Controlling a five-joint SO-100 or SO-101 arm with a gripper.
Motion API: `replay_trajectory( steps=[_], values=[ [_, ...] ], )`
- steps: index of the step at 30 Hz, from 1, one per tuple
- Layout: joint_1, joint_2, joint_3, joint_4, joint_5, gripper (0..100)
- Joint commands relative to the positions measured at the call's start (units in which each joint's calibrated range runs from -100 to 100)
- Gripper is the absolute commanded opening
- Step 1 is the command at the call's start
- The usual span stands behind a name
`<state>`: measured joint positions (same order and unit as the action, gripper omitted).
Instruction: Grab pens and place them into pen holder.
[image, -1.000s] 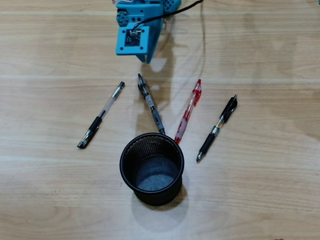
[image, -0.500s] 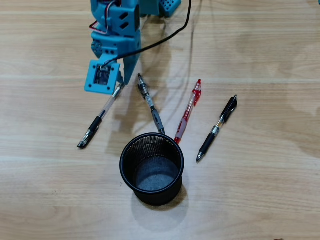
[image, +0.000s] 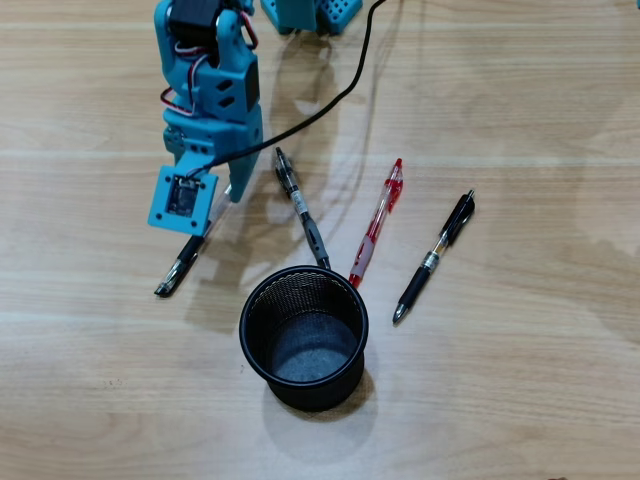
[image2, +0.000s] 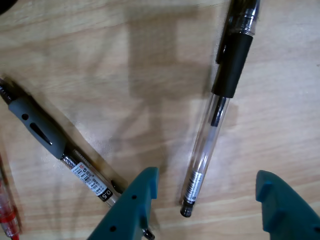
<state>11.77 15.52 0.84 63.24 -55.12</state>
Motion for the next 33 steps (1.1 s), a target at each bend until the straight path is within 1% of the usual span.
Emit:
replay_trajectory(
  steps=[1,9,20,22,29,33],
  values=[
    [0.62,3.34,-6.48,-0.34,-0.03,23],
    [2.16,13.00,-14.05,-0.26,0.18,23],
    [4.52,19.38,-14.59,-0.34,0.33,22],
    [4.43,19.72,-14.59,-0.34,0.23,19],
    [4.25,19.72,-14.14,-0.08,0.13,4],
    [4.34,19.72,-13.96,0.35,0.28,2]
  ],
)
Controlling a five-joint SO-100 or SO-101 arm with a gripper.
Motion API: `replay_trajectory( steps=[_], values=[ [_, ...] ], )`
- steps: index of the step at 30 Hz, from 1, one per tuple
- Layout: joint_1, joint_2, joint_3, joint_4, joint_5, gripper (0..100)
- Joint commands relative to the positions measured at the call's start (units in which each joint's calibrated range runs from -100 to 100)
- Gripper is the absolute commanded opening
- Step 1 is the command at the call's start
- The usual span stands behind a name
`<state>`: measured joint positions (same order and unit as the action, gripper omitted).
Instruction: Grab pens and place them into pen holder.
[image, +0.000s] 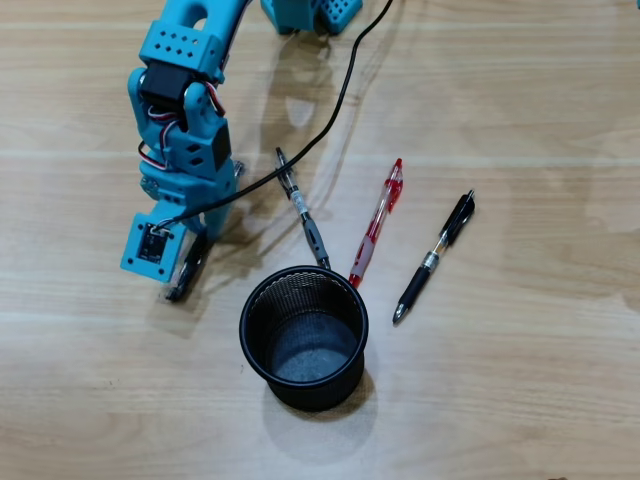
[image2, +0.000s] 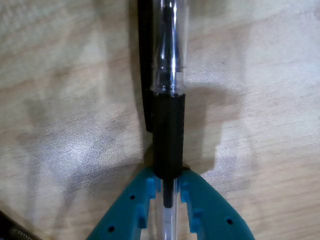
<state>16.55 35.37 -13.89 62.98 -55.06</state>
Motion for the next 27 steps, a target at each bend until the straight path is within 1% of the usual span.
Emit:
replay_trajectory(
  steps=[1,9,14,20,27],
  values=[
    [-0.44,-0.22,0.78,0.61,0.23,2],
    [0.56,-2.65,0.15,0.78,0.33,2],
    [0.65,-12.23,0.24,0.78,1.45,3],
    [-0.26,-24.41,0.51,0.78,1.39,3],
    [-4.34,-36.50,1.95,0.78,1.09,3]
  ],
)
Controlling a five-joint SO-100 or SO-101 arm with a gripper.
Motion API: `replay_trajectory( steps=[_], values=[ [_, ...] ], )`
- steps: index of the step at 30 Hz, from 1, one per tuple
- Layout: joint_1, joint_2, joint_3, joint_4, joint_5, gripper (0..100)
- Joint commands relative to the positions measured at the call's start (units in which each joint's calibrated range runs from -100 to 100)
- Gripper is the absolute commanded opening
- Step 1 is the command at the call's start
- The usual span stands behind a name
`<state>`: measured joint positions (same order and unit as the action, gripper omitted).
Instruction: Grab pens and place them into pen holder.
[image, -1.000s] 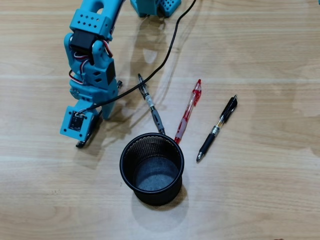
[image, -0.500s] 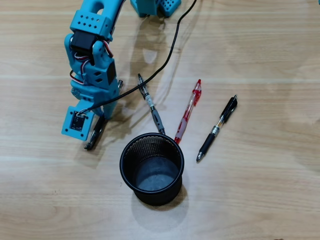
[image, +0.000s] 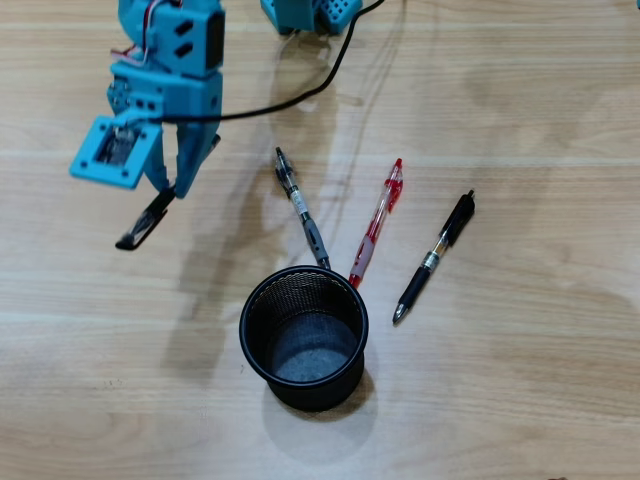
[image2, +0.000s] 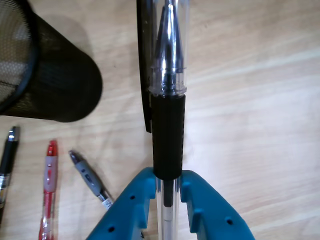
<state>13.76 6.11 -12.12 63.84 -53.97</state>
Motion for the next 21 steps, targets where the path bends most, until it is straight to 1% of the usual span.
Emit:
replay_trajectory(
  steps=[1,12,16,19,21],
  values=[
    [-2.18,-8.84,0.81,-0.09,0.00,3],
    [-10.26,-24.12,13.06,-1.64,-0.20,3],
    [-14.17,-26.31,16.22,-10.25,-0.56,3],
    [-17.62,-26.81,20.90,-19.89,-2.34,3],
    [-19.34,-26.81,24.24,-27.90,-2.34,3]
  ],
)
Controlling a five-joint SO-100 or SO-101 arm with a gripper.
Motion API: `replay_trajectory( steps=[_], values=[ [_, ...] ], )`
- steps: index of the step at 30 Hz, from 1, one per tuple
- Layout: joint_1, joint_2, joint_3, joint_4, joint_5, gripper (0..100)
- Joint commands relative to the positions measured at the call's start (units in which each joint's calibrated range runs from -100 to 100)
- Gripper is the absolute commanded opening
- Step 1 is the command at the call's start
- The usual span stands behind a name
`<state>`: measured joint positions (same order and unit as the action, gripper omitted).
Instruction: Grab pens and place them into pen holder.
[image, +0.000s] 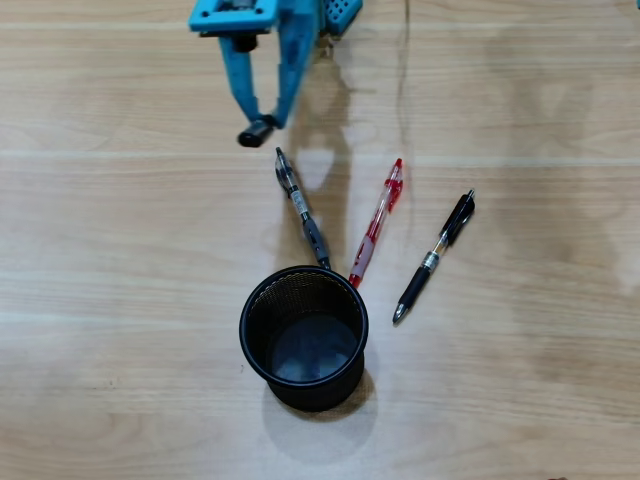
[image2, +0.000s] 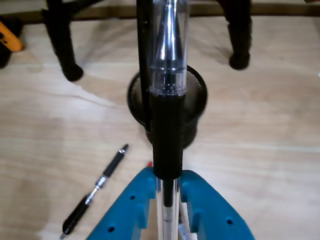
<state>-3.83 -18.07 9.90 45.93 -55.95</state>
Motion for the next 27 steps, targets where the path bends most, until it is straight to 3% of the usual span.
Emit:
replay_trajectory(
  steps=[1,10,19,27],
  values=[
    [-2.48,-2.64,3.85,-14.04,-0.41,3],
    [-6.47,-0.37,11.60,-41.93,-0.16,3],
    [-5.56,18.19,4.93,-70.77,-0.06,3],
    [-2.02,30.79,-1.47,-75.25,-0.11,3]
  ],
)
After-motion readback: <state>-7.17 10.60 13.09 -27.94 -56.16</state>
